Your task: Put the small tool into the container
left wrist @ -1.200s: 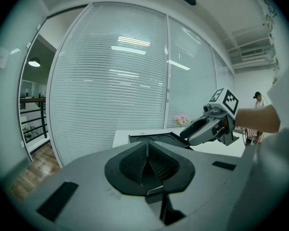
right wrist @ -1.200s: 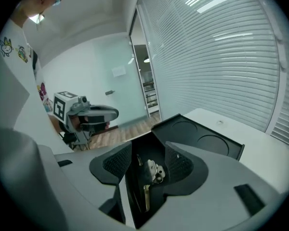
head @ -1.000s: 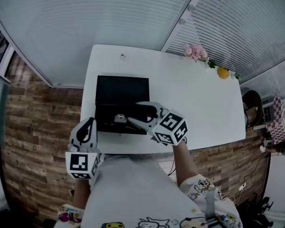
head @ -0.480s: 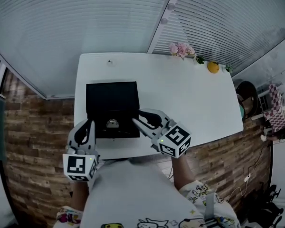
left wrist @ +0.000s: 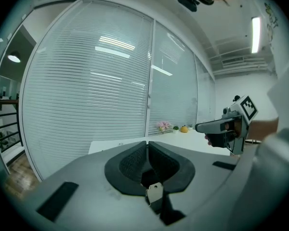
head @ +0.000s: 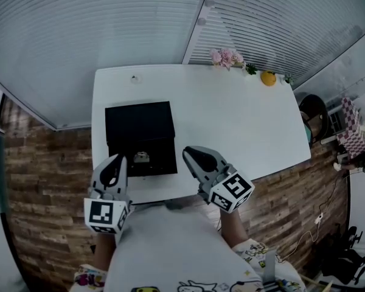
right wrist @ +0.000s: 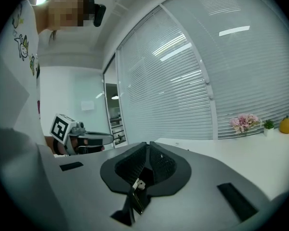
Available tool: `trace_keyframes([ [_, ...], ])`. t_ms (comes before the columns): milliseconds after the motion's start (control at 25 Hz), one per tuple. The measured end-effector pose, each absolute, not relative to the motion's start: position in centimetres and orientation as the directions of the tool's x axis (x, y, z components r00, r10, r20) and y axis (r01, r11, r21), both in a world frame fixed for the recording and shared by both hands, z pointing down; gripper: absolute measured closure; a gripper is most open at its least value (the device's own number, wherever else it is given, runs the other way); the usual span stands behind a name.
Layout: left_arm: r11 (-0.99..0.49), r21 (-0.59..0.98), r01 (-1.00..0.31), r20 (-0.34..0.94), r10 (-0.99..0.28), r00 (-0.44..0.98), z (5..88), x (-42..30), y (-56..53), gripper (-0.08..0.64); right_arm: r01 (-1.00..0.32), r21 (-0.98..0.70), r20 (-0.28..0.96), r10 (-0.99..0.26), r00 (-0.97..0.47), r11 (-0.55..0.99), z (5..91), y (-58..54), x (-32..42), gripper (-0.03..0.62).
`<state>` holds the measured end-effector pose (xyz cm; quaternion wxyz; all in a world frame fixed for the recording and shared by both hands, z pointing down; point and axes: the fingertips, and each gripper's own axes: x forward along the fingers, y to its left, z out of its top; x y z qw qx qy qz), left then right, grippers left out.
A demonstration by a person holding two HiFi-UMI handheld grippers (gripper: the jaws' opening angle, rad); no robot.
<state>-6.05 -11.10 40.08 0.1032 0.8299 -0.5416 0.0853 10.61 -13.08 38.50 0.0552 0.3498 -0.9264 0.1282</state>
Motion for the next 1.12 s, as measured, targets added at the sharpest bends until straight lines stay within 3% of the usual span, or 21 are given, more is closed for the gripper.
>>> trace_keyframes([
  [440,-0.426,0.098,-0.899,0.271,-0.858,0.436,41.0,-4.5,-10.3,0.549,-0.742,-0.211,0.162,-0.725,-0.669,0.637,38.4,-12.3,13.5,0.592],
  [1120,-0.439,0.106,-0.892,0.300,-0.841,0.449,41.9,-3.7,-10.3,0.551,-0.778,-0.174,0.213,-0.749,-0.628,0.603,40.2,-12.6,14.1,0.592],
])
